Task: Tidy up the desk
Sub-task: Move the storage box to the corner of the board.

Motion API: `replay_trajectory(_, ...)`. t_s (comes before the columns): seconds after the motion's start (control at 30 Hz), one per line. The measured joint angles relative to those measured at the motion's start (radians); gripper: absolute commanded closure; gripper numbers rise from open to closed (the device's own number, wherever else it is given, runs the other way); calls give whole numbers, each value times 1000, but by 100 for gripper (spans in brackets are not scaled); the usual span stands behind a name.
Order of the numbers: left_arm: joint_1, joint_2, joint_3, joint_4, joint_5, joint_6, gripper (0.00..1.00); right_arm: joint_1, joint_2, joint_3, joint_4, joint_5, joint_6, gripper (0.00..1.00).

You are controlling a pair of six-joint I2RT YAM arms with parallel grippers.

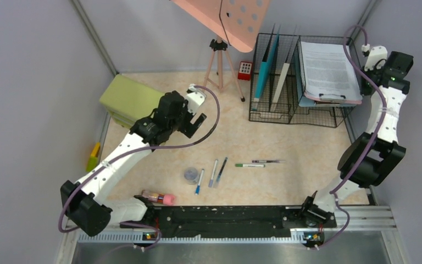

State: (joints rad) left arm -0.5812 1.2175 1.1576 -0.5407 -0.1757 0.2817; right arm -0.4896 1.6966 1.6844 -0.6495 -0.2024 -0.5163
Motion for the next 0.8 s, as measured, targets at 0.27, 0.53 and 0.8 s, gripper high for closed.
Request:
replay_trajectory(0.27,5,9,0,-9,1,0,2,-10,20,27,-14,-11,-23,99)
replay_trajectory(0.53,5,-20,-3,-4,3,0,2,-12,38,72,-85,-4,-35,53)
replay_trajectory(0.8,8,-84,-26,4,4,-7,2,-14,-3,86,-129,-11,46,28)
